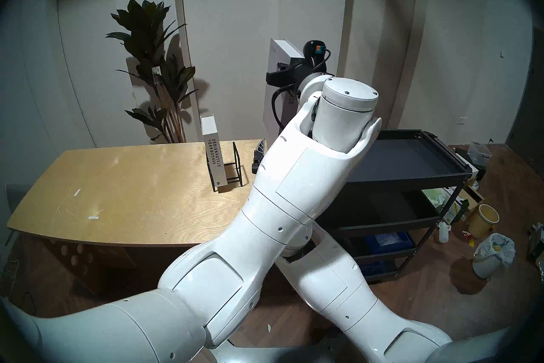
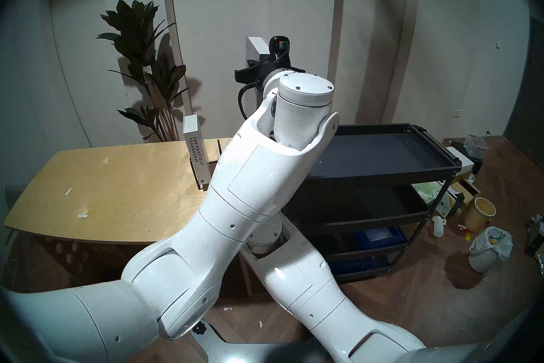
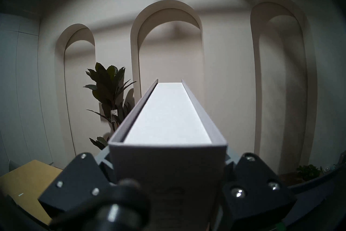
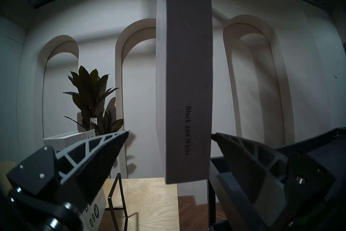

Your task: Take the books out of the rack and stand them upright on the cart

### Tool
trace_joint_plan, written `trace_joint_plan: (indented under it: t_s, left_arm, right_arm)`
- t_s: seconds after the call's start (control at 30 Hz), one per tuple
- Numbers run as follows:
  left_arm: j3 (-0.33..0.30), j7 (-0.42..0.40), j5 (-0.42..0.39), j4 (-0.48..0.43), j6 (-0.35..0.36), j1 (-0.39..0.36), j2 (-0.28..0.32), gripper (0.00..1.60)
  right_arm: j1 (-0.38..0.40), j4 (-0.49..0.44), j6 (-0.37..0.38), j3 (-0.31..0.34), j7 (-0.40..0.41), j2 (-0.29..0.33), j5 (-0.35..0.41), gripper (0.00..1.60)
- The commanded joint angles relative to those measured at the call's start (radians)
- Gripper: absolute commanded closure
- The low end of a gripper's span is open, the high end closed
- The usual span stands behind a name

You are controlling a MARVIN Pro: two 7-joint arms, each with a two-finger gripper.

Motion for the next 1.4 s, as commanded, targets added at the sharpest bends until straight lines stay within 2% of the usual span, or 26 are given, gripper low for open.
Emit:
trace_joint_plan:
  t_s: [0.0,0.37,0.67,0.9,1.1,1.37]
  left_arm:
    - [0.031,0.019,-0.008,-0.023,-0.010,-0.021,0.010,1.60]
    - [0.067,0.050,-0.073,-0.043,0.012,-0.009,0.015,1.60]
    - [0.080,0.066,-0.150,-0.030,0.036,-0.035,0.031,1.60]
    - [0.103,0.088,-0.194,0.023,0.041,-0.077,0.050,1.60]
    - [0.126,0.097,-0.234,0.030,0.041,-0.084,0.054,1.60]
    - [0.150,0.108,-0.263,0.027,0.027,-0.105,0.064,1.60]
  right_arm:
    - [0.043,0.022,0.006,0.004,-0.007,-0.024,0.009,0.00]
    - [0.106,0.098,-0.010,0.000,0.005,-0.032,0.045,0.00]
    - [0.138,0.121,-0.022,-0.001,0.035,-0.033,0.101,0.00]
    - [0.165,0.152,-0.015,0.011,0.062,-0.044,0.180,0.00]
    - [0.193,0.177,-0.013,0.031,0.089,-0.049,0.248,0.00]
    - [0.210,0.170,-0.007,0.036,0.102,-0.042,0.290,0.00]
